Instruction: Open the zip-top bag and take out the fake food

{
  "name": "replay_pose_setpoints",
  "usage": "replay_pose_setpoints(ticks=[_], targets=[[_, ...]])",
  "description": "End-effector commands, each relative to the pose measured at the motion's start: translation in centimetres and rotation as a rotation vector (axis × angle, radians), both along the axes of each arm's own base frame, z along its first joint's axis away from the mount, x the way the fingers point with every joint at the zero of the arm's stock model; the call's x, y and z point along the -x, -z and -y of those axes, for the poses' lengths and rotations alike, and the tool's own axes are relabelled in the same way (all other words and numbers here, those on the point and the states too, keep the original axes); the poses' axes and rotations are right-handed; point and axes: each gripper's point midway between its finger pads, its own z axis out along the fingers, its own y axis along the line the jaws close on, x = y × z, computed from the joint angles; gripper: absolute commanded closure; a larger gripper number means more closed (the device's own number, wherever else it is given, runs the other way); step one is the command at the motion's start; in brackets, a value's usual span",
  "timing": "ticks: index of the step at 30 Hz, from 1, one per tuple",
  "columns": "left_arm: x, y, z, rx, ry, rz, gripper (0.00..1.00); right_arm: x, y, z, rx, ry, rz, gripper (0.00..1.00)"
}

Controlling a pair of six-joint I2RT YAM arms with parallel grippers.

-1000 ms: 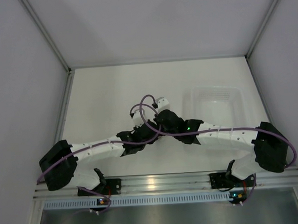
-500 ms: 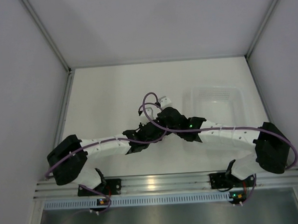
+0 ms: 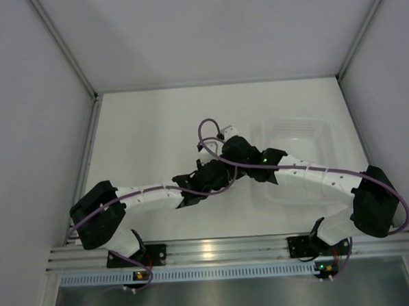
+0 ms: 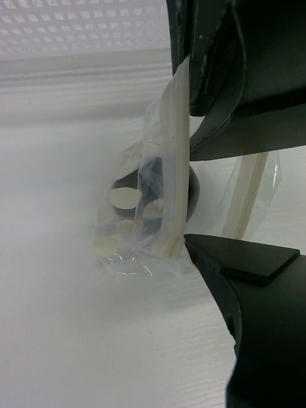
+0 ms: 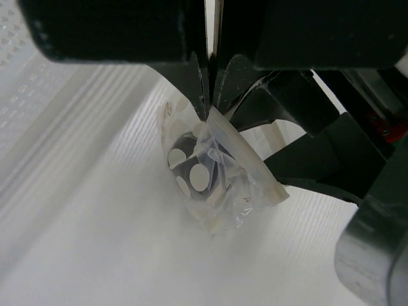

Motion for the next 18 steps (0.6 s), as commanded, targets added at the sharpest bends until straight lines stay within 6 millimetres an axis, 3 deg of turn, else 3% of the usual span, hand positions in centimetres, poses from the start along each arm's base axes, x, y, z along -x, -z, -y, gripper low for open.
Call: replay_pose_setpoints(ticks=[1, 10, 14, 18], targets=[[-0.2, 0.1, 1.1, -0.033, 0.094, 0.052, 0.44, -1.1, -1.9, -0.1, -0.017, -0.019, 0.012, 1.0], [-1.5, 0.7, 3.9, -0.058, 0.194, 0.112, 0.43, -0.7, -1.1, 0.7, -0.106, -0.095, -0.094, 1.0], [-2.0, 1.0, 4.0, -0.078, 0.185, 0.121, 0.45, -1.3, -0.5, 1.9, -0.073, -0.069, -0.103, 1.0], [-1.7, 0.3, 2.9, -0.091, 0.158, 0.116, 0.54, -0.5, -0.8, 0.8, -0.124, -0.127, -0.131, 1.0]])
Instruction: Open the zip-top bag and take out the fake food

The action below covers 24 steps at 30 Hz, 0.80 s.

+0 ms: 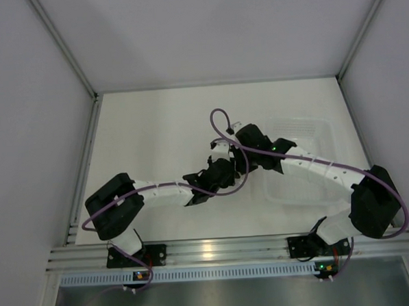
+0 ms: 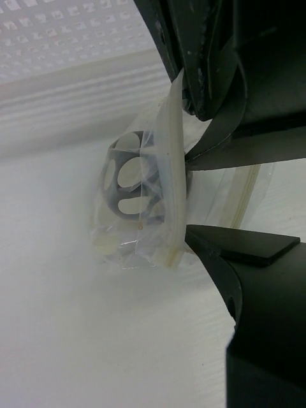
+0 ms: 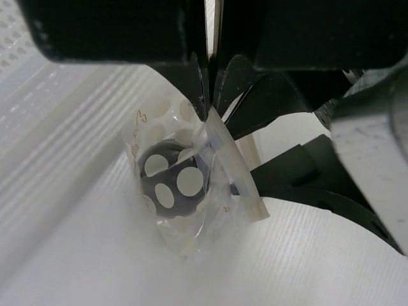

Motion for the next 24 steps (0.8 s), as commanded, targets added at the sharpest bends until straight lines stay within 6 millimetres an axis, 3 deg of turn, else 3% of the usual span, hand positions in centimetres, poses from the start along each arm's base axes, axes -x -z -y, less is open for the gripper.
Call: replay_pose_setpoints(ticks=[1, 5, 8, 12, 15, 22, 24], targets=[[0.3, -0.7, -0.7, -0.055, 0.019, 0.014, 0.55, 0.3, -2.0, -2.0, -0.105, -0.081, 0.021, 1.0], [0.4, -1.4, -2.8, -0.14, -0.035, -0.014, 0.56, 0.0, -2.3, -1.4, -0.063, -0.044, 0.025, 1.0], [0.6, -1.7, -3.9, -0.189, -0.055, -0.023, 0.63, 0.4, -2.5, -1.9, -0.07, -0.058, 0.013, 1.0], [0.6, -2.4, -5.3, -0.236, -0.085, -0.031, 0.88, 1.2, -3.8, -3.1, -0.15, -0.1, 0.008, 1.0], [0.8, -3.1, -6.8, -0.282, -0.109, -0.047, 0.97, 2.0, -4.7, -4.2, -0.235, -0.138, -0.019, 1.0], [0.7, -4.6, -9.9, -0.35, -0.113, -0.102, 1.0, 2.6, -4.6, -5.8, -0.357, -0.147, -0.117, 1.0], [0.7, -4.9, -9.9, -0.354, -0.089, -0.109, 1.0, 2.5, -3.5, -5.7, -0.329, -0.139, -0.154, 1.0]])
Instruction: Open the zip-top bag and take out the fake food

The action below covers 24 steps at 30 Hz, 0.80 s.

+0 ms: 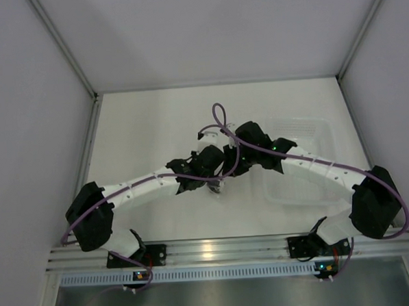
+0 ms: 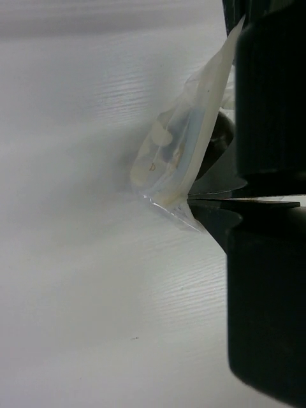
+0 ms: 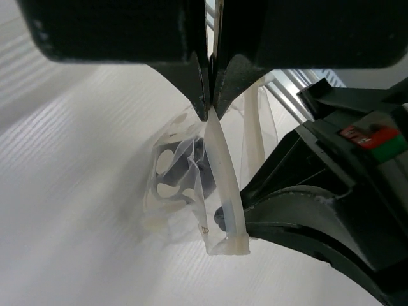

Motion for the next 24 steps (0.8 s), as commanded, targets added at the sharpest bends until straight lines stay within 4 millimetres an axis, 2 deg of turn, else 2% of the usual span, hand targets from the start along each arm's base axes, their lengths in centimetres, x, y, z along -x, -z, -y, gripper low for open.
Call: replay_pose_setpoints(ticks=[1, 4, 7, 10, 12, 15, 19, 22, 24], targets=[[0.3, -1.8, -0.9, -0.035, 0.053, -0.029, 1.0, -0.5, -0.6, -1.0, -0.052, 0.002, -0.036, 1.0], [1.1, -2.1, 1.0, 0.025, 0.139, -0.075, 1.0, -1.2, 1.0, 0.0, 0.019, 0.057, -0.032, 1.0], [2.0, -2.5, 3.0, 0.099, 0.222, -0.111, 1.0, -1.8, 1.5, 0.9, 0.079, 0.096, 0.011, 1.0], [3.2, -2.4, 4.8, 0.168, 0.319, -0.146, 0.89, -1.4, 1.9, 0.8, 0.098, 0.084, 0.02, 1.0], [3.7, -1.9, 5.1, 0.174, 0.349, -0.165, 0.87, -1.4, 2.2, 0.9, 0.108, 0.088, 0.021, 1.0], [4.1, -1.2, 5.4, 0.168, 0.395, -0.167, 0.89, -1.6, 2.4, 1.1, 0.117, 0.103, 0.029, 1.0], [5.1, -1.2, 5.8, 0.177, 0.464, -0.16, 0.87, -2.2, 2.2, 1.6, 0.139, 0.135, 0.055, 1.0], [5.3, -0.3, 5.2, 0.152, 0.457, -0.17, 0.75, -2.5, 1.8, 1.8, 0.155, 0.155, 0.074, 1.0], [5.4, 0.2, 4.9, 0.146, 0.44, -0.18, 0.71, -2.7, 1.4, 1.8, 0.169, 0.167, 0.096, 1.0]])
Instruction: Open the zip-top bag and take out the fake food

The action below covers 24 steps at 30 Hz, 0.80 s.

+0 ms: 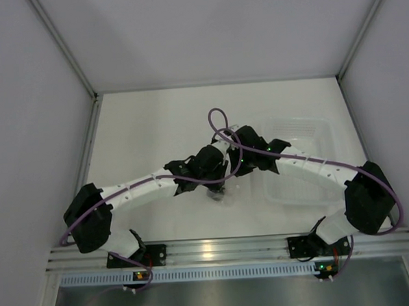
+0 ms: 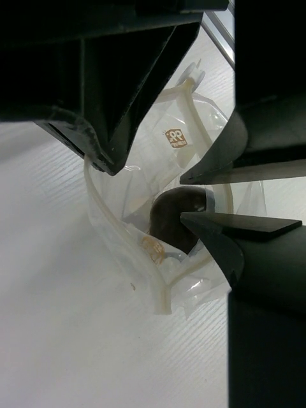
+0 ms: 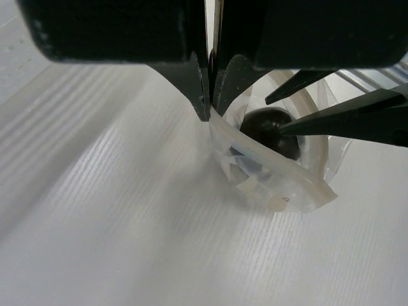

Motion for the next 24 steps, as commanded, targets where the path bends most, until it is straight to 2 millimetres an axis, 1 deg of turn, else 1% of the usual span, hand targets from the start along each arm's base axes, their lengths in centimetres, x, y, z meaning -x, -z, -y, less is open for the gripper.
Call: replay_pose_setpoints(ticks=[1, 2, 3, 4, 7, 9, 12, 13, 16, 18, 20, 24], targets=[[1.1, 0.5, 0.0, -0.008, 0.058, -0.001, 0.69, -1.1, -1.7, -0.2, 0.021, 0.036, 0.085, 1.0], [1.2, 0.8, 0.0, -0.017, 0.057, -0.009, 0.68, -1.0, -1.7, -0.3, 0.034, 0.037, 0.093, 1.0], [1.4, 1.2, -0.2, -0.035, 0.057, -0.021, 0.68, -1.1, -2.1, -0.5, 0.04, 0.045, 0.108, 1.0], [1.2, 1.7, -0.4, -0.062, 0.045, -0.02, 0.68, -1.4, -2.2, -0.1, 0.065, 0.068, 0.131, 1.0], [1.2, 1.9, -0.3, -0.086, 0.028, -0.021, 0.67, -0.7, -3.1, -1.4, 0.063, 0.049, 0.169, 1.0], [0.9, 1.7, -0.2, -0.078, -0.001, -0.017, 0.67, -0.3, -3.7, -2.2, 0.047, 0.046, 0.184, 1.0], [0.5, 0.9, -0.2, -0.054, -0.045, -0.005, 0.66, 0.7, -4.7, -3.8, 0.006, 0.017, 0.214, 1.0], [0.5, 0.7, -0.1, -0.047, -0.052, -0.003, 0.65, 1.4, -5.1, -4.5, -0.013, -0.007, 0.221, 1.0], [0.3, -0.4, 0.0, -0.007, -0.087, 0.006, 0.64, 2.3, -5.9, -5.8, -0.034, -0.027, 0.242, 1.0], [0.4, -1.2, 0.5, 0.016, -0.077, 0.012, 0.64, 2.7, -6.7, -6.5, -0.045, -0.035, 0.256, 1.0], [0.9, -1.6, 0.9, 0.025, -0.056, 0.011, 0.64, 3.1, -6.9, -6.9, -0.029, -0.038, 0.276, 1.0], [1.6, -2.3, 1.6, 0.061, -0.032, -0.006, 0.63, 3.0, -7.9, -7.2, -0.018, -0.005, 0.322, 1.0]])
